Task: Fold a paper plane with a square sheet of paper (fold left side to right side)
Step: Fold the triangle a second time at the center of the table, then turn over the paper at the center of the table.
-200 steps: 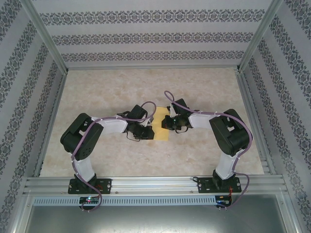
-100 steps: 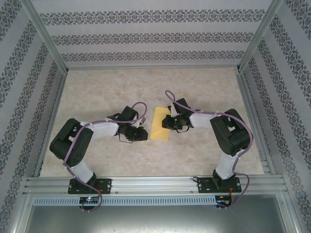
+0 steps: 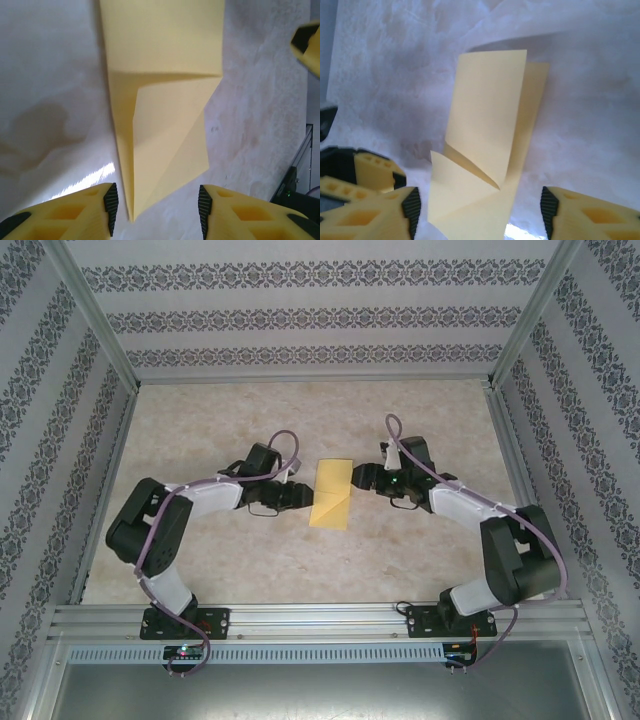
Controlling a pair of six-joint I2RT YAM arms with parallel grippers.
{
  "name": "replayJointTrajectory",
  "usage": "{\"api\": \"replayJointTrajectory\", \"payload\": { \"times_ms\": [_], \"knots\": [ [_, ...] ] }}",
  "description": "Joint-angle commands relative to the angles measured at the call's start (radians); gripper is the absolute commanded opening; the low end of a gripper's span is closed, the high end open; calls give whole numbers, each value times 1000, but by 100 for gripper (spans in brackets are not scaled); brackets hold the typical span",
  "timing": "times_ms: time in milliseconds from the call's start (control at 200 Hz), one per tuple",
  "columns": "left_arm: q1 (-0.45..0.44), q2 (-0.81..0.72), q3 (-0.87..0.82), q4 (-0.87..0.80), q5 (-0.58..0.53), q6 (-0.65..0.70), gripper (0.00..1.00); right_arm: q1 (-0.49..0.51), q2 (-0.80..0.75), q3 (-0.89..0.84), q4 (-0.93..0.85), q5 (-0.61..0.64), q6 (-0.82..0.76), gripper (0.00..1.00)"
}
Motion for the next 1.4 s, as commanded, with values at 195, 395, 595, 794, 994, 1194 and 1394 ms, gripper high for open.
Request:
{"api": "replayJointTrajectory", "payload": {
  "times_ms": [195,395,595,794,994,1194,1394],
  "knots": [
    [11,149,124,63,48,5,50,-36,-88,-117,100,-98,61,98],
    [11,187,159,72,69,11,41,-36,-73,-135,140,-139,91,98],
    [11,182,161,61,62,30,24,-30,-24,-136,188,-154,133,98],
    [11,139,129,41,13,44,13,6,35,-103,203,-177,136,97],
    [11,96,101,31,-22,44,12,48,106,-69,232,-193,159,86],
    [11,86,95,26,-29,47,13,91,179,-30,269,-195,188,77],
    [11,86,93,28,-30,46,13,129,259,25,288,-196,217,59]
  ]
}}
